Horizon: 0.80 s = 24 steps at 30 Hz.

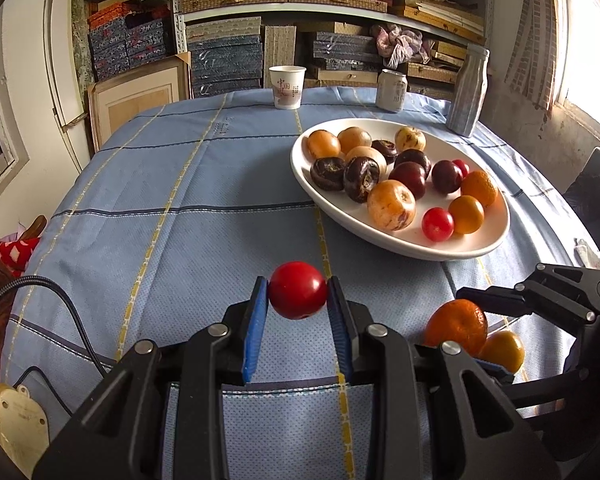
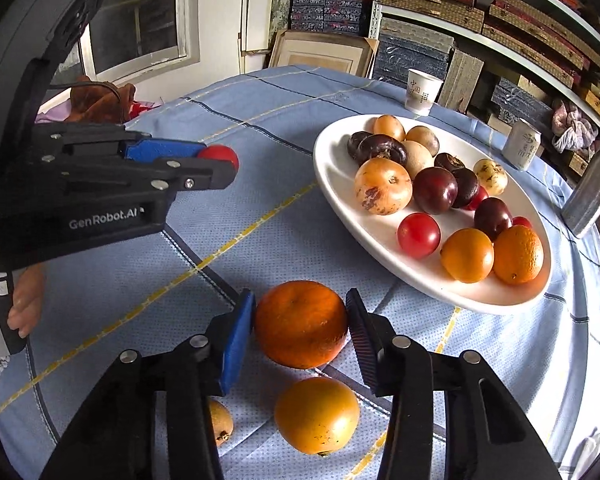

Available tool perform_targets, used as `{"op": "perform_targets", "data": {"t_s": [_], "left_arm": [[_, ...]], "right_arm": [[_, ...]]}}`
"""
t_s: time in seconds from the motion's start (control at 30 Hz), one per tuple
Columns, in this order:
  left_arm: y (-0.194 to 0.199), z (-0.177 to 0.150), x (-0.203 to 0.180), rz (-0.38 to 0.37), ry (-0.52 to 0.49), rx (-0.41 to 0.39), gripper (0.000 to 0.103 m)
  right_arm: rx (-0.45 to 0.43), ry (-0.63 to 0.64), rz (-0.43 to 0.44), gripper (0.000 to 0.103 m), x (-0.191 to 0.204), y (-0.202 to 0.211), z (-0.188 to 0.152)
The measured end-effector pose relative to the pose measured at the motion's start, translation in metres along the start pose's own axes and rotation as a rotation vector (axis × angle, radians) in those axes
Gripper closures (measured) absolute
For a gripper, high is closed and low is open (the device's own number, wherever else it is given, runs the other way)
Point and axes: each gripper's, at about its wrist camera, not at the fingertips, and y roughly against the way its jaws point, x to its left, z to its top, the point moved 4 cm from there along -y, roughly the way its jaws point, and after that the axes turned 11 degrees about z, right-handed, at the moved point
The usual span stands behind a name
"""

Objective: Organize fruits
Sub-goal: 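Hold the tomato in the left tool while the right tool grasps an orange, then carry the tomato with the left tool over the plate while the right tool carries the orange there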

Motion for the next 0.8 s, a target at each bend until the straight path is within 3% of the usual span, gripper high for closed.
{"op": "perform_targets", "data": {"t_s": [0.33,0.53,0.67,0.8], "left_arm": [[0.0,-0.001,0.0,-0.002,-0.003,0.001,0.073],[0.01,-0.001,-0.01,0.002,-0.033,-0.019,0.073],[0.022,0.021,-0.018,-0.039,-0.043,-0.018,0.073],[0.038,0.067,-0.032,-0.025,-0.063,-0.076,0.073]], "right_arm": [[-0.187,-0.124,0.015,0.056,-0.028,0.058,0.005],[-0.344,-0.324,-0.027,0.056,-0.081,0.12,-0.028],[-0.385,-0.376,-0.072,0.056,-0.111,0.149,-0.031],[-0.449,-0.359,-0.103,0.056,-0.13,0.182,0.001]]}}
